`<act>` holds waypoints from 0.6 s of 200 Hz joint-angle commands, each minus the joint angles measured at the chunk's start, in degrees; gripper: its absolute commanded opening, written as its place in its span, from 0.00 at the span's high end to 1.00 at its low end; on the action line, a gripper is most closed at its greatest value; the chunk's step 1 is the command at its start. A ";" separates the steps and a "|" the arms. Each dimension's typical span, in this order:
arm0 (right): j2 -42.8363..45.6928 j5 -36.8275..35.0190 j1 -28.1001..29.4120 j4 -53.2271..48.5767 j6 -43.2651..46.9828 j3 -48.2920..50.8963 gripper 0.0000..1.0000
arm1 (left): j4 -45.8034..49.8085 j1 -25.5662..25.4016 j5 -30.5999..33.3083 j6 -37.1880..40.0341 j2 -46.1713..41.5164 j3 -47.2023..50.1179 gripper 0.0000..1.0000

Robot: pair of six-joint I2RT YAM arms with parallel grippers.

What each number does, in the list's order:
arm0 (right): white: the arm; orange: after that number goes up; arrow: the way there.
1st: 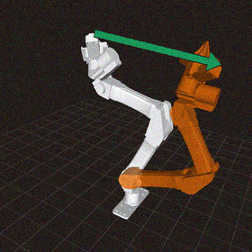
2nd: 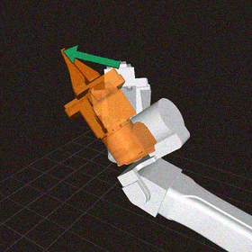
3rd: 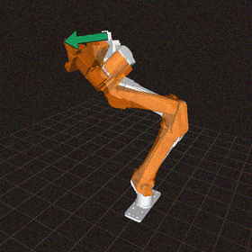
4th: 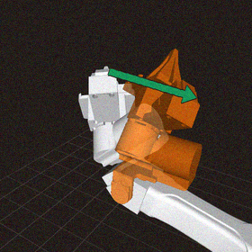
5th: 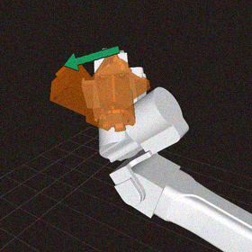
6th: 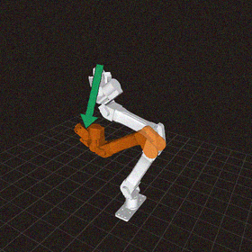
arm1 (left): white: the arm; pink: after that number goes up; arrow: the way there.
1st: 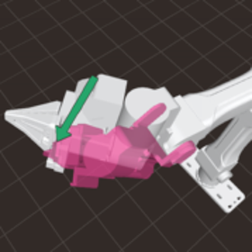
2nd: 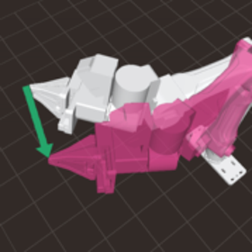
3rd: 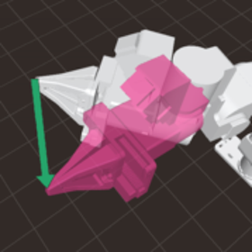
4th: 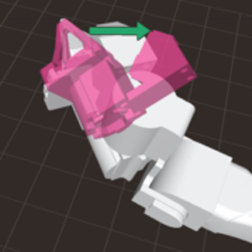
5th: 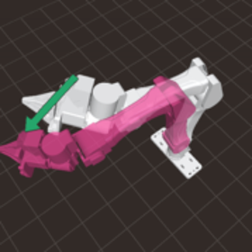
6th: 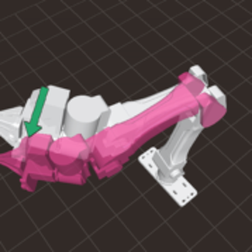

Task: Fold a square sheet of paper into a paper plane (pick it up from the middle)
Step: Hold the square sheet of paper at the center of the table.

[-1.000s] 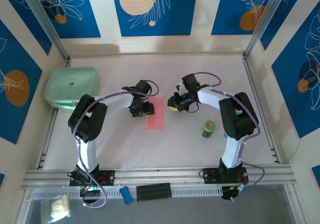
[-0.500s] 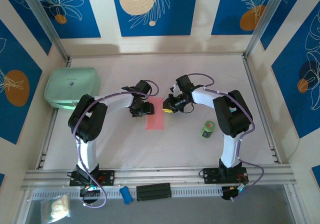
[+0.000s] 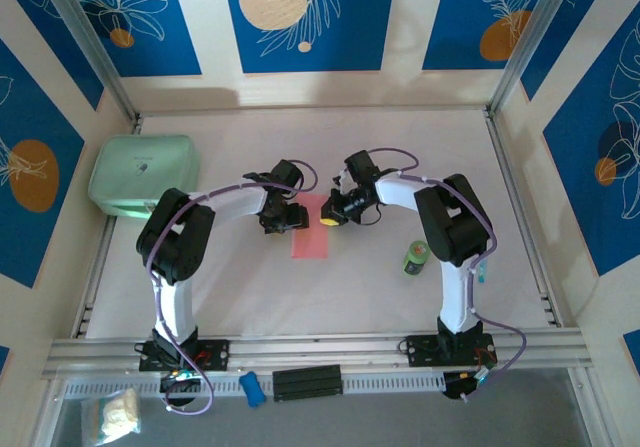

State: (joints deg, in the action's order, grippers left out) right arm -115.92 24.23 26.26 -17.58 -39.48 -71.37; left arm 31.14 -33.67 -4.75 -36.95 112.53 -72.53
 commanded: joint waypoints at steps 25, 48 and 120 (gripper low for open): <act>-2.53 0.73 0.28 -2.71 1.02 -1.66 0.95 | -1.69 -1.47 -2.80 1.44 8.51 4.36 0.35; -3.48 -1.29 0.41 -4.22 2.03 -1.36 0.95 | -1.68 -1.46 -2.72 1.44 8.17 4.34 0.35; -4.74 -6.80 0.53 -6.85 4.23 1.38 0.95 | 3.88 -1.29 1.38 3.50 -3.25 -3.81 0.33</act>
State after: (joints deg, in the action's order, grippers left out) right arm -117.99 23.18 26.30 -18.98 -36.93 -72.05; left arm 32.91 -34.24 -4.80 -35.40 111.04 -74.22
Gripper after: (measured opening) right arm 0.051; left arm 0.664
